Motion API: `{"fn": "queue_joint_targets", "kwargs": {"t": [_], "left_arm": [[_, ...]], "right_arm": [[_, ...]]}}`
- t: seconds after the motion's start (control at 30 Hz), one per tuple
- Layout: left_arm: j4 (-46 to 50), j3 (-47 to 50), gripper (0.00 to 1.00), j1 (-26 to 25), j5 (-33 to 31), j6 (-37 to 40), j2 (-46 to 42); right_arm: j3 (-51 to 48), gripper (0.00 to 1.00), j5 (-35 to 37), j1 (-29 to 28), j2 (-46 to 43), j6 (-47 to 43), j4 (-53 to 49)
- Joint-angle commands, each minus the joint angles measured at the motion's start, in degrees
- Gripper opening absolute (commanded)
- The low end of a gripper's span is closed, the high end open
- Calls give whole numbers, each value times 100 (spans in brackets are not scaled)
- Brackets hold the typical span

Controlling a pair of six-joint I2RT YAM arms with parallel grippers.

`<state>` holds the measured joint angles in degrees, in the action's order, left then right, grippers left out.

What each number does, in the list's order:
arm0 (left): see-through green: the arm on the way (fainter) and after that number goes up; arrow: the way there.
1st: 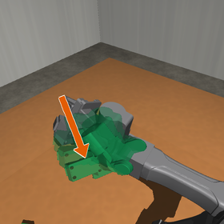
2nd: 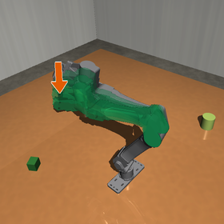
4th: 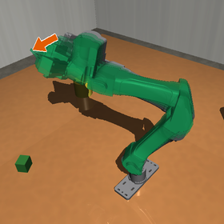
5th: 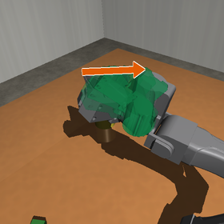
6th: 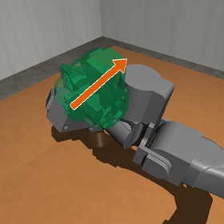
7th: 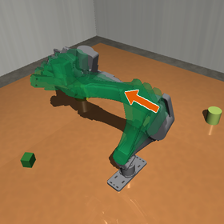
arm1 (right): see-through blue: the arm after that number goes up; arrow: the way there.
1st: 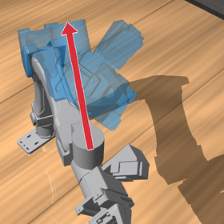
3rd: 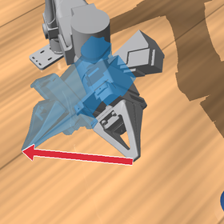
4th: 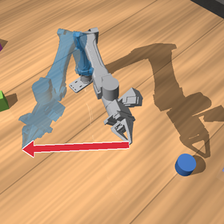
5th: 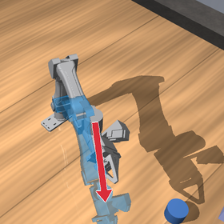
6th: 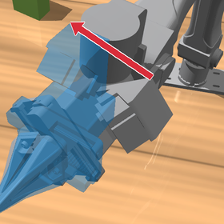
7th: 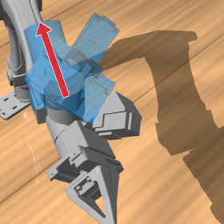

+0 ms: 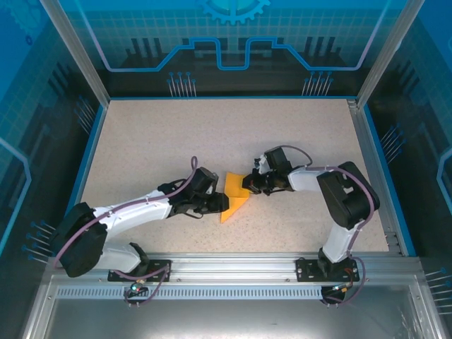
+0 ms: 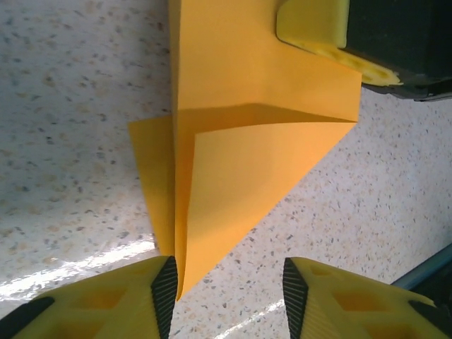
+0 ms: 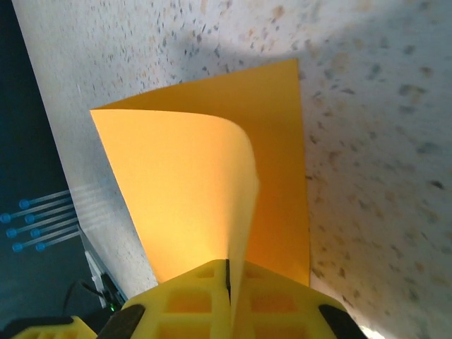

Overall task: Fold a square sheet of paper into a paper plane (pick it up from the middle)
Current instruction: Fourth fold the wing at the center of the table.

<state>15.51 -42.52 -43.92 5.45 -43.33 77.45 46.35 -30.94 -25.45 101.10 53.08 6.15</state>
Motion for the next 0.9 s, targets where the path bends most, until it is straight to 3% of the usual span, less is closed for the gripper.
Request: {"fn": "queue_joint_targets", "kwargs": {"t": [0.0, 0.33, 0.63, 0.87], "left_arm": [[152, -331, 49, -261, -314, 287, 142], [299, -389, 54, -512, -1101, -3, 200], [345, -429, 55, -512, -1301, 89, 140], [260, -320, 58, -525, -1284, 325, -7]], "right_arm": [[-278, 6, 462, 45, -372, 391, 207], [330, 7, -15, -45, 76, 268, 243], [585, 7, 208, -258, 294, 669, 266], [766, 20, -23, -241, 272, 334, -78]]}}
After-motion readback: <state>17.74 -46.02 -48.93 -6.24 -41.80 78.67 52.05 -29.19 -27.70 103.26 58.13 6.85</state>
